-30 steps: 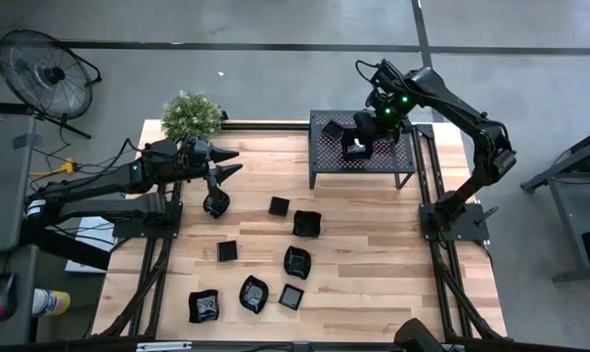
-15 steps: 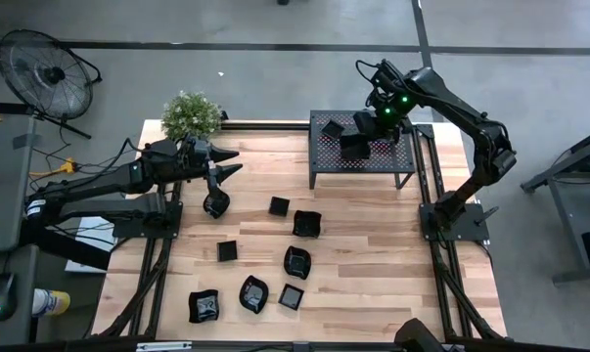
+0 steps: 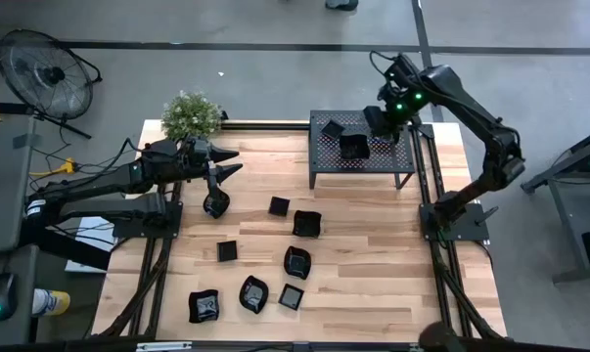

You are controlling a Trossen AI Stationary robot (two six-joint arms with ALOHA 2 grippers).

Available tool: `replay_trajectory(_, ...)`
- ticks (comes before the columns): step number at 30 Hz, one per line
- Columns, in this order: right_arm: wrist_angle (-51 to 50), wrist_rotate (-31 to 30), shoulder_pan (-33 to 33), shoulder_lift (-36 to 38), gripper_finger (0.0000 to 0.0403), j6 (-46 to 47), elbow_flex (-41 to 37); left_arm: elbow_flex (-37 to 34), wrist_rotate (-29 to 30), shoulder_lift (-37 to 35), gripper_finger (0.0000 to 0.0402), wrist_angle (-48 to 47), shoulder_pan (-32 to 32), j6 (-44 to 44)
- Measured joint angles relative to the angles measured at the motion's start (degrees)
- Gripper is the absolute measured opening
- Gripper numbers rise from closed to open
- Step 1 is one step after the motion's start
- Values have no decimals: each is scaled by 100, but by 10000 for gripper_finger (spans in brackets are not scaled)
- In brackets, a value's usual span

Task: Pick & Place Mini shaped plates
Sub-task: Stack the black distorted square plate on top of the black distorted square plates on the shelf

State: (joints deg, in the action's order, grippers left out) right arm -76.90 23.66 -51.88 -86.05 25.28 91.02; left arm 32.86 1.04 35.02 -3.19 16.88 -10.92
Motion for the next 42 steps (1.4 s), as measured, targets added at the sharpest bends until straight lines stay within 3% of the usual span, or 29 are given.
replay_trajectory(7,-73,-160,154,642,71,-431,2,0,-34,18,195,-19,0,-123)
replay_trajectory(13,-129,-581,689,1108,71,-423,4,2,-286,215,195,-15,-6,-275)
replay_trajectory(25,-133,-1675,2725,1282,71,1353,4,2,-687,688,195,-34,-4,-737)
replay_trajectory(35,-36,-3106,4490,1214,71,2729,4,2,-913,719,195,-33,-6,-889)
replay_trajectory(42,116,-3787,5612,887,71,3468,4,9,-348,839,195,-185,-556,-1115)
